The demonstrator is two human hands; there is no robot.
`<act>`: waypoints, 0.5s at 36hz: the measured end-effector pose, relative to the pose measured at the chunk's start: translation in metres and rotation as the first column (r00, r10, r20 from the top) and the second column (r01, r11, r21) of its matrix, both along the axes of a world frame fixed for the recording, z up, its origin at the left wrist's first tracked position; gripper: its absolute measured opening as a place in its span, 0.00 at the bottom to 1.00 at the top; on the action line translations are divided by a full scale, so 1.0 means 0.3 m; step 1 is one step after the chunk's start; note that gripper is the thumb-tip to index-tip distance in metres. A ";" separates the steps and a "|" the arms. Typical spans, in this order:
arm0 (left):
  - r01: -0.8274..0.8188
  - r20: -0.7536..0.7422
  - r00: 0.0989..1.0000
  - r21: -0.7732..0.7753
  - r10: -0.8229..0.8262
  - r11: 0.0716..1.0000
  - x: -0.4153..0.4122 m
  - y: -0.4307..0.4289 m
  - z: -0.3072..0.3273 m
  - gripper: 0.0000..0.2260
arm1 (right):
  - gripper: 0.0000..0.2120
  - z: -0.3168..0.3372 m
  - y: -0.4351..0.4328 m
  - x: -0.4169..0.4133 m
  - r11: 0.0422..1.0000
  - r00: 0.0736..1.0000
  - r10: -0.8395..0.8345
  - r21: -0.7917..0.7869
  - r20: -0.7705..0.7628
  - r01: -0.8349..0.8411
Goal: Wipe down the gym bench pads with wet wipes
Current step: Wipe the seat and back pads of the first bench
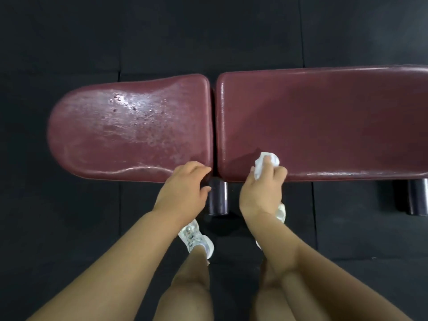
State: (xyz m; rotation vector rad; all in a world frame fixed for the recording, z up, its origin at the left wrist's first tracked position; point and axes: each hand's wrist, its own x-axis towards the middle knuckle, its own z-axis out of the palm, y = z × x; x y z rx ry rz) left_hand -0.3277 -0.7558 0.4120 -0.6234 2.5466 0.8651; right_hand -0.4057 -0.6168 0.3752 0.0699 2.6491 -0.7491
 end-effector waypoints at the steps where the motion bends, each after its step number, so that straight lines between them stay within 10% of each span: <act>1: -0.004 -0.005 1.000 -0.027 0.004 1.000 0.027 -0.040 0.000 0.20 | 0.21 -0.004 -0.046 0.025 0.999 0.999 0.049 -0.003 0.006 -0.049; 18: 0.065 0.217 0.976 -0.179 -0.025 0.982 0.276 -0.388 -0.062 0.33 | 0.26 0.006 -0.289 0.182 0.897 0.897 0.442 0.019 0.005 -0.442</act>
